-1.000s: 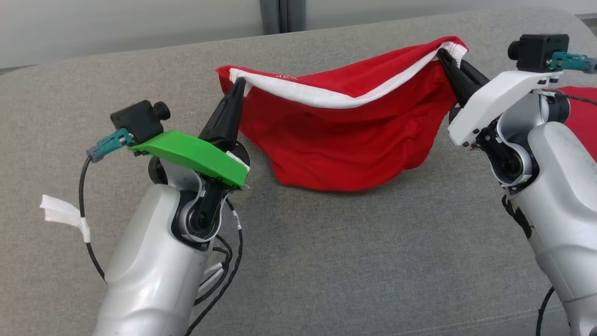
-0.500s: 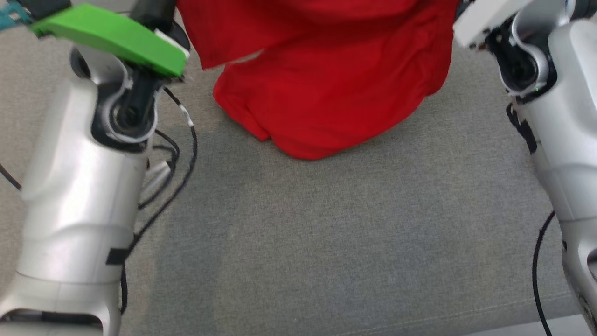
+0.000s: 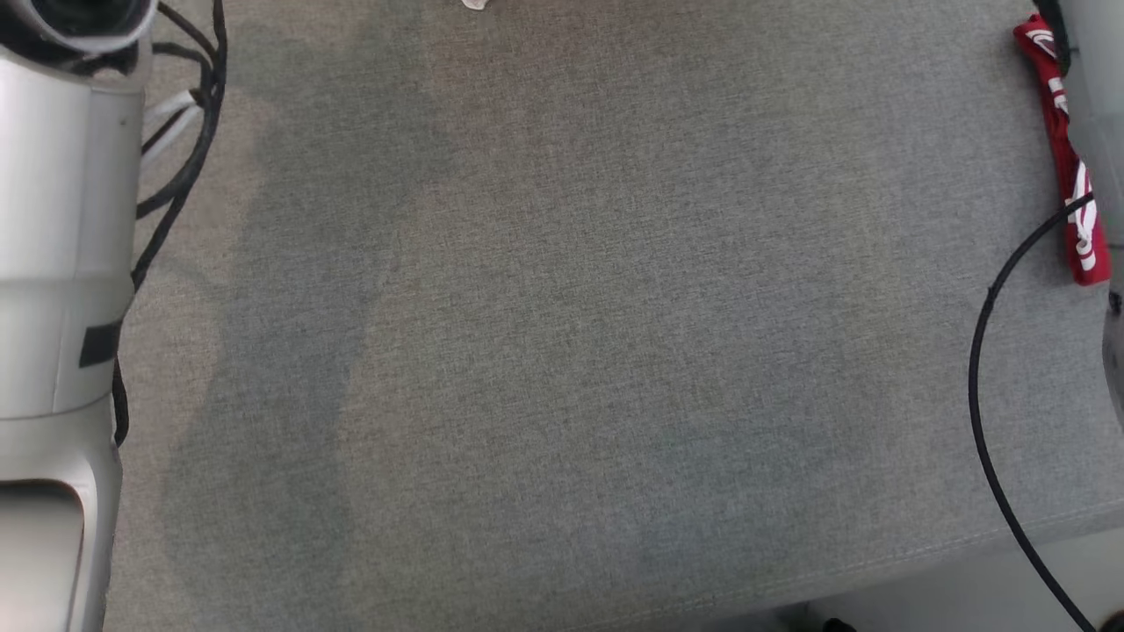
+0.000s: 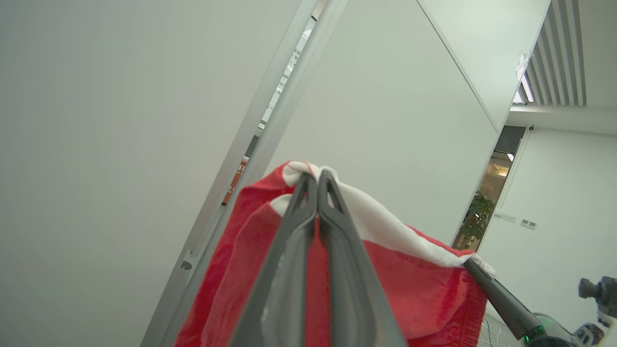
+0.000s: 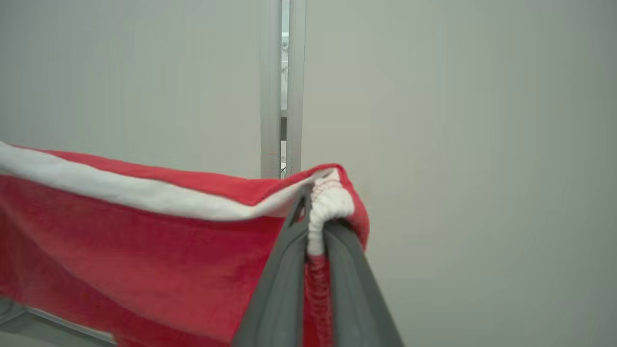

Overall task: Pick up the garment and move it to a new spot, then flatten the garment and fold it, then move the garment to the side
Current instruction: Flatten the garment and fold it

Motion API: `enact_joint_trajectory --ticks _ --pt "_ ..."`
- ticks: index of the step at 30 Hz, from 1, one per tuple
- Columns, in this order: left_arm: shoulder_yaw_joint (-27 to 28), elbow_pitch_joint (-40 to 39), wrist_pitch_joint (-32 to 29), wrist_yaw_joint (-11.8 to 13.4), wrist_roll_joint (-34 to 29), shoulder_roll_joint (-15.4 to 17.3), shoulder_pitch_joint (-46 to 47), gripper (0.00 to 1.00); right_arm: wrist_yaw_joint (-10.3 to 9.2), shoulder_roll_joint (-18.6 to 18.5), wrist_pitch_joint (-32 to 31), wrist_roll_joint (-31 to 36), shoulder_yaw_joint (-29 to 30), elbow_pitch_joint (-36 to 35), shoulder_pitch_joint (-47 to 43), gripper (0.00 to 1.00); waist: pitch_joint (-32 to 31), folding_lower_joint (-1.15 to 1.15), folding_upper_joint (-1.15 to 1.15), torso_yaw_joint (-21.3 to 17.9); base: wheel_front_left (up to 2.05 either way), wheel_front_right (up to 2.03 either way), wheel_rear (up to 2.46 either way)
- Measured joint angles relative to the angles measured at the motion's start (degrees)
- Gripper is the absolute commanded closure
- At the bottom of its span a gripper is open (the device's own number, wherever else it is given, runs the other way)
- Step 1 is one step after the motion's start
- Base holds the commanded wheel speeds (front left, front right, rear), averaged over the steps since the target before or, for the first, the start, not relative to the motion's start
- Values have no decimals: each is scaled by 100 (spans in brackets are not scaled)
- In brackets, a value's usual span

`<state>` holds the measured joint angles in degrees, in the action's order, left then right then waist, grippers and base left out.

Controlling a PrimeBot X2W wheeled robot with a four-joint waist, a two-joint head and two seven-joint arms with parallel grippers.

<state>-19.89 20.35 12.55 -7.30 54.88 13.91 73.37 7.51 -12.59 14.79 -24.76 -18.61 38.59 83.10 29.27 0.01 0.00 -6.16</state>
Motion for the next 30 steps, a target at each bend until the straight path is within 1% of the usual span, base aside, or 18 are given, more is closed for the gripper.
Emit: enact_joint_trajectory --ticks 2,4,7,10,15,19,22,26,30 --pt "-270 -152 98 0 105 118 -278 100 0 -52 19 7 -177 -30 -222 100 32 0 0 42 0 0 0" --pt "-601 -245 164 0 241 245 -781 100 0 -81 20 -62 -408 -122 -621 100 35 0 0 103 0 0 0" --pt "-1014 -391 215 0 383 397 -1547 100 1 -164 21 -331 -815 -252 -1295 100 -30 0 0 175 0 0 0" --pt "-982 -620 226 0 577 480 -2358 100 0 -363 20 -732 -1191 -454 -1949 100 -156 0 0 223 0 0 0" --pt "-552 -1295 248 -1 669 503 -3893 100 1 -722 21 -1373 -1784 -990 -2884 100 -468 0 0 307 0 0 0" --pt "-493 -1680 248 -1 606 594 -4868 100 0 -1042 12 -1580 -2084 -1291 -3431 100 -745 -1 0 384 0 0 0" --pt "-466 -1887 249 -1 590 660 -5481 100 0 -1233 -138 -1746 -2258 -1556 -3833 100 -968 -1 0 458 0 0 0" --pt "-588 -2018 248 -1 610 832 -6190 100 1 -1507 -454 -2014 -2332 -1831 -4395 100 -1286 -1 0 564 0 0 0" --pt "-922 -2048 189 -1 710 1067 -6741 100 1 -1672 -894 -2209 -2302 -2046 -4926 100 -1601 -1 0 656 0 0 0"
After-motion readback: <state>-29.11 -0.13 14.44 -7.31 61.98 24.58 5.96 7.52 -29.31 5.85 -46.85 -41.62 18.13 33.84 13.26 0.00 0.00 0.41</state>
